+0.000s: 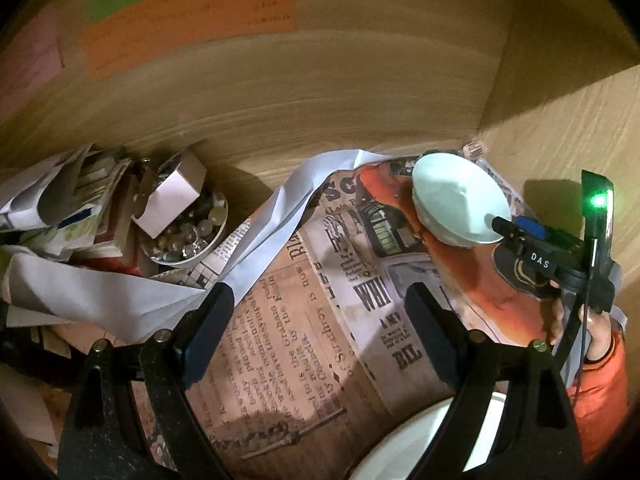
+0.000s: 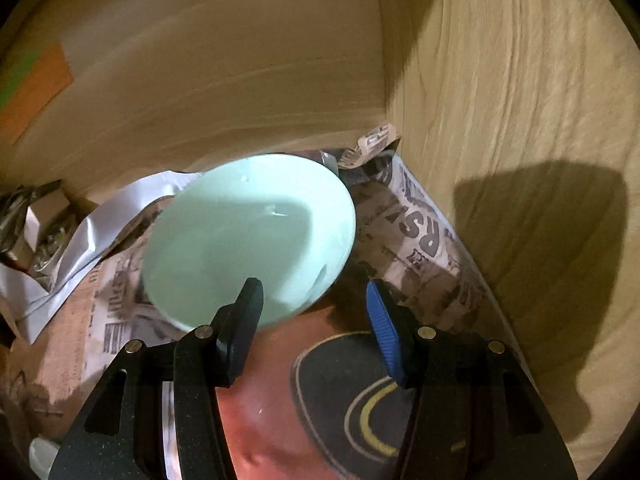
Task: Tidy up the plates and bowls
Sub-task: 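Move both tools to the mint green bowl and close on its rim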
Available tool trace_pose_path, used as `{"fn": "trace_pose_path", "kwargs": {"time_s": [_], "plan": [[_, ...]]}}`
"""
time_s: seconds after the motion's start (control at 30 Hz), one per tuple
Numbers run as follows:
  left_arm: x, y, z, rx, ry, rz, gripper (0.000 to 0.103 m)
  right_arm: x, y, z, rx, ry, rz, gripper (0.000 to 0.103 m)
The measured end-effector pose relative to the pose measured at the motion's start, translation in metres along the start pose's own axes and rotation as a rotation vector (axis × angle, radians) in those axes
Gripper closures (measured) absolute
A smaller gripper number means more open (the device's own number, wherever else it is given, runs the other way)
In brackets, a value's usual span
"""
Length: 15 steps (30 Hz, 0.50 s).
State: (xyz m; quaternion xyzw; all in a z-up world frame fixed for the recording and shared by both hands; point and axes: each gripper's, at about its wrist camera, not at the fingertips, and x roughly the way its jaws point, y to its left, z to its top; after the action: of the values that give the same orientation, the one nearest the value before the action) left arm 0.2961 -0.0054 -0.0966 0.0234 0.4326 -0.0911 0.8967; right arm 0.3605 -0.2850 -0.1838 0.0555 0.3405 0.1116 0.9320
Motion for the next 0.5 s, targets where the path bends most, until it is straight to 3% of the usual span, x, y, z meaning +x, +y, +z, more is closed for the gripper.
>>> {"fn": "trace_pose_path", "kwargs": {"time_s": [0.1, 0.17, 0.33, 0.5], "plan": [[0.008, -0.006, 0.006, 0.019, 0.018, 0.006, 0.014, 0.007, -0.003, 0.002, 0.021, 0.008, 0.021, 0.06], [0.013, -0.01, 0.009, 0.032, 0.023, 0.006, 0.014, 0.01, -0.003, 0.002, 0.024, 0.016, 0.045, 0.072], [0.025, -0.024, 0.016, 0.078, 0.039, 0.02, 0.014, 0.005, 0.002, -0.001, 0.002, 0.015, 0.056, 0.076], [0.04, -0.033, 0.022, 0.107, 0.069, 0.029, 0.014, -0.006, 0.002, -0.009, -0.007, 0.028, 0.144, 0.076]]}}
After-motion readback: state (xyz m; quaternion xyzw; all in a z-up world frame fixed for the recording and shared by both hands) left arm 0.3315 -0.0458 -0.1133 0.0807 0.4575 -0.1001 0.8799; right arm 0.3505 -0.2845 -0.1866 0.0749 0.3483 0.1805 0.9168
